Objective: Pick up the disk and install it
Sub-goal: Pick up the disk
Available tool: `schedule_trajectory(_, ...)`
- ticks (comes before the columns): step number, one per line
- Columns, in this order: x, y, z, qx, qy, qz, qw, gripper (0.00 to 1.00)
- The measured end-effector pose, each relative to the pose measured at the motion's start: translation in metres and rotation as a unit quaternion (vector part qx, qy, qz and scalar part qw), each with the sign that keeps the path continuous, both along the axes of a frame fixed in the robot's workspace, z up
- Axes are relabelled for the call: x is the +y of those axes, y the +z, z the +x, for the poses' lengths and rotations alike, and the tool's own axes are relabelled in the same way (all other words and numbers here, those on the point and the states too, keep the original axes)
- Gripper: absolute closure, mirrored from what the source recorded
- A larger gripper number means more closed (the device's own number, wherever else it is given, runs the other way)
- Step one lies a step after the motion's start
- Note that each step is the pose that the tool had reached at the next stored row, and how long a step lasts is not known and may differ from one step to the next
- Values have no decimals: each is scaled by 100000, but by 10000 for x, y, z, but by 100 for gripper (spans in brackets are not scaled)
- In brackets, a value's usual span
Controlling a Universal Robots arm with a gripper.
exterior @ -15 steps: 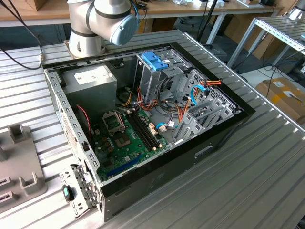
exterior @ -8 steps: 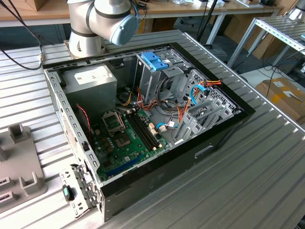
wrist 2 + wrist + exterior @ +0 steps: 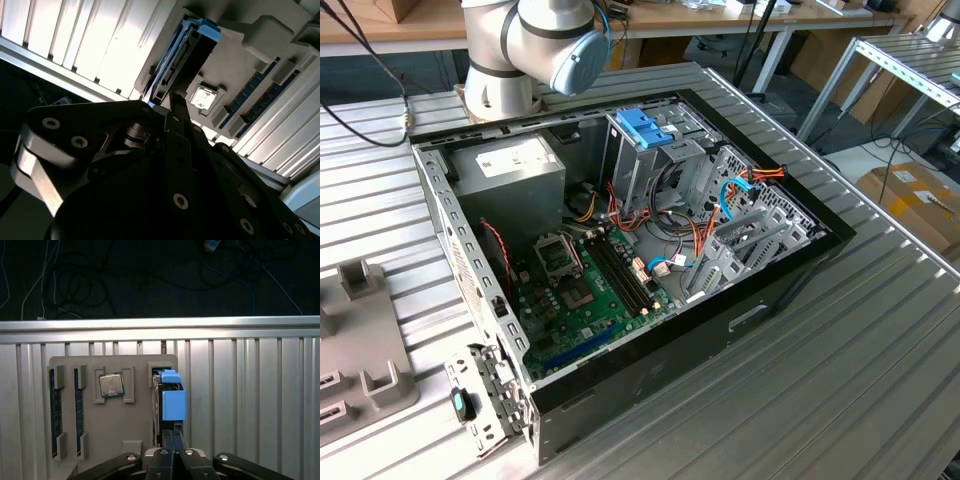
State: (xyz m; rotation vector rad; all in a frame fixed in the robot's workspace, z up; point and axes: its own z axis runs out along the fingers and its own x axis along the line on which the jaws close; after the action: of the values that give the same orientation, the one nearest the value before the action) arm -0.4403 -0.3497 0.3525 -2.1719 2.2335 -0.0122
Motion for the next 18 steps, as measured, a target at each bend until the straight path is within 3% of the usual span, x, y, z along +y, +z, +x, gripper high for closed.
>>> schedule_trajectory(9, -1, 1, 14, 210, 12, -3, 100000, 89)
schedule_trajectory(15, -5, -76, 31, 202, -115, -65, 100000, 89)
schedule_trajectory(18, -6, -78, 31, 212, -117, -90, 100000, 89)
